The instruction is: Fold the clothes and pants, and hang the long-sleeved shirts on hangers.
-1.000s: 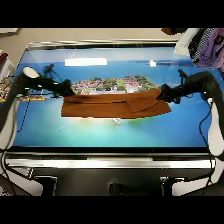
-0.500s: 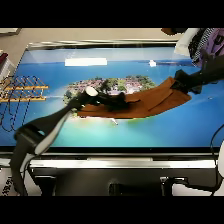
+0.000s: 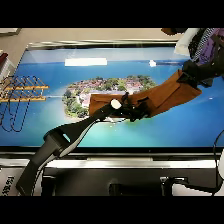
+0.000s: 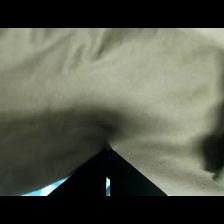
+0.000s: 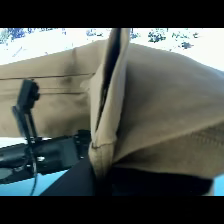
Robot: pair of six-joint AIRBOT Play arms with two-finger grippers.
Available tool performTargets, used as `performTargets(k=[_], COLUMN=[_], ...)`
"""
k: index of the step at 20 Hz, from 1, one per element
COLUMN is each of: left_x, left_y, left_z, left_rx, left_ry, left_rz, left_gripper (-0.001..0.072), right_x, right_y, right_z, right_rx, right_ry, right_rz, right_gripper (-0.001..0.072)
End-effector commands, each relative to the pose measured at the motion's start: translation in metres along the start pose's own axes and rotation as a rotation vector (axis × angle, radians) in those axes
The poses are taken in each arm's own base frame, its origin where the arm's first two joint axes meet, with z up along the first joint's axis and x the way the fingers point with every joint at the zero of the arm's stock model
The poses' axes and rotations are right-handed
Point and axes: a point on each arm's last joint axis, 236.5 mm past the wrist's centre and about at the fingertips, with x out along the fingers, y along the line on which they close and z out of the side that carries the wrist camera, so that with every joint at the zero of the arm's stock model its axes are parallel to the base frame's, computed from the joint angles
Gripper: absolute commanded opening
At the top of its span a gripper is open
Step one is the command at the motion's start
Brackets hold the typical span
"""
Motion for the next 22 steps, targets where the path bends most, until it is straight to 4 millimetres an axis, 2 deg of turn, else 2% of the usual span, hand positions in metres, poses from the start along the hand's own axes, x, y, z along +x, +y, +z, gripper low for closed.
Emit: performTargets(k=[1,4,5,7,9,11,13,15,16,19,22], left_x=[0.001,-0.041,-0.064,-0.122,-0.199,-0.291,-0.377,-0.449,-0.477,-0.543,-0.576], left_y=[-0.004,0.017,0.028,0.042,0.046,0.042,0.036,0.028,0.024,0.016,0.019], left_z=[0.002,0.007,0.012,0.032,0.062,0.09,0.102,0.105,0.105,0.103,0.105], left_rx=[-0.014,0.061,0.115,0.218,0.301,0.339,0.334,0.314,0.296,0.248,0.209], left_ry=[0.021,0.125,0.151,0.144,0.071,-0.04,-0.149,-0.252,-0.299,-0.432,-0.496], left_rz=[-0.012,0.107,0.184,0.346,0.514,0.662,0.765,0.806,0.807,0.793,0.791], left_gripper=[0.001,0.0008,0.0008,0.0008,0.0009,0.001,0.0011,0.0011,0.0011,0.0011,0.0012], right_x=[-0.003,-0.002,-0.001,0.007,0.021,0.037,0.053,0.07,0.08,0.111,0.144], right_y=[-0.005,-0.009,-0.002,0.023,0.053,0.09,0.127,0.161,0.179,0.225,0.254], right_z=[0.001,0.01,0.014,0.013,0.005,-0.006,-0.019,-0.034,-0.042,-0.07,-0.094], right_rx=[-0.023,-0.079,-0.086,-0.12,-0.174,-0.22,-0.262,-0.314,-0.332,-0.377,-0.406], right_ry=[-0.006,-0.041,-0.054,-0.049,-0.028,-0.015,-0.003,0.008,0.014,0.042,0.07], right_rz=[-0.027,-0.044,-0.019,0.064,0.098,0.135,0.173,0.209,0.229,0.278,0.305], right_gripper=[0.003,0.003,0.003,0.003,0.003,0.003,0.003,0.003,0.003,0.003,0.003])
